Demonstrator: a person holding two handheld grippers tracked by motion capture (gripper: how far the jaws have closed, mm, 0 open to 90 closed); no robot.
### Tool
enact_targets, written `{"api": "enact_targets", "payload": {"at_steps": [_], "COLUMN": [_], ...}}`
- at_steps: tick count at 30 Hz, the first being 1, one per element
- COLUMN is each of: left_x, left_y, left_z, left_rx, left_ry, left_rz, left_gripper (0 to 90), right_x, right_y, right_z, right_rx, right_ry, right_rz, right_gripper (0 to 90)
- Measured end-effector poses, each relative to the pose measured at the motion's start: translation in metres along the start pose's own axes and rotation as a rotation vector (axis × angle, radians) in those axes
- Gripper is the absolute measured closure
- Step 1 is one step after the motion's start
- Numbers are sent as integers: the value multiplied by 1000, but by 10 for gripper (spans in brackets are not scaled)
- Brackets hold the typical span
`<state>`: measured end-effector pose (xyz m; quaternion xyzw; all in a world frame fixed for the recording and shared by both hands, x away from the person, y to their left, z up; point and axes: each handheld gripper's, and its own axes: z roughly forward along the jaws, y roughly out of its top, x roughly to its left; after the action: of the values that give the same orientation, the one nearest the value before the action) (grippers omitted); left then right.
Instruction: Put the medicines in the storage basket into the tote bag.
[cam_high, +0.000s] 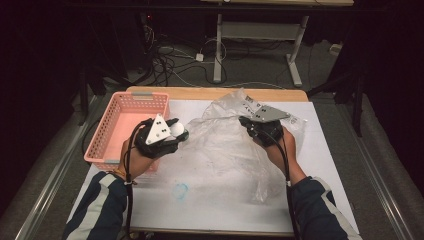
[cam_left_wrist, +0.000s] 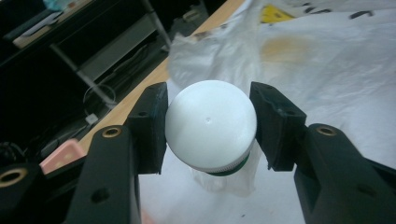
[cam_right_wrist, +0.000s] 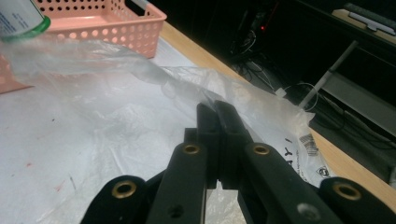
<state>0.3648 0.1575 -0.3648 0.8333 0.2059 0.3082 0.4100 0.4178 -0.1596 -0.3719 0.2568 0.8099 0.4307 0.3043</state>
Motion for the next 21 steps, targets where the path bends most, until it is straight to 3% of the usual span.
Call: {"api": "enact_targets", "payload": {"at_steps": [12, 16, 21], "left_x": [-47, -67, -81], "left_y": [27, 31, 30], "left_z": [9, 26, 54], "left_rx": [-70, -46, 0], "left_ry": [-92, -133, -172], "left_rz": [106, 155, 176], "left_gripper": [480, 480, 480], "right_x": [4, 4, 5], "right_y": [1, 2, 3], "right_z": [0, 0, 2], "right_rx": [-1, -9, -13], "right_ry": [10, 6, 6], "right_rz": [0, 8, 7], "right_gripper": [900, 900, 900]}}
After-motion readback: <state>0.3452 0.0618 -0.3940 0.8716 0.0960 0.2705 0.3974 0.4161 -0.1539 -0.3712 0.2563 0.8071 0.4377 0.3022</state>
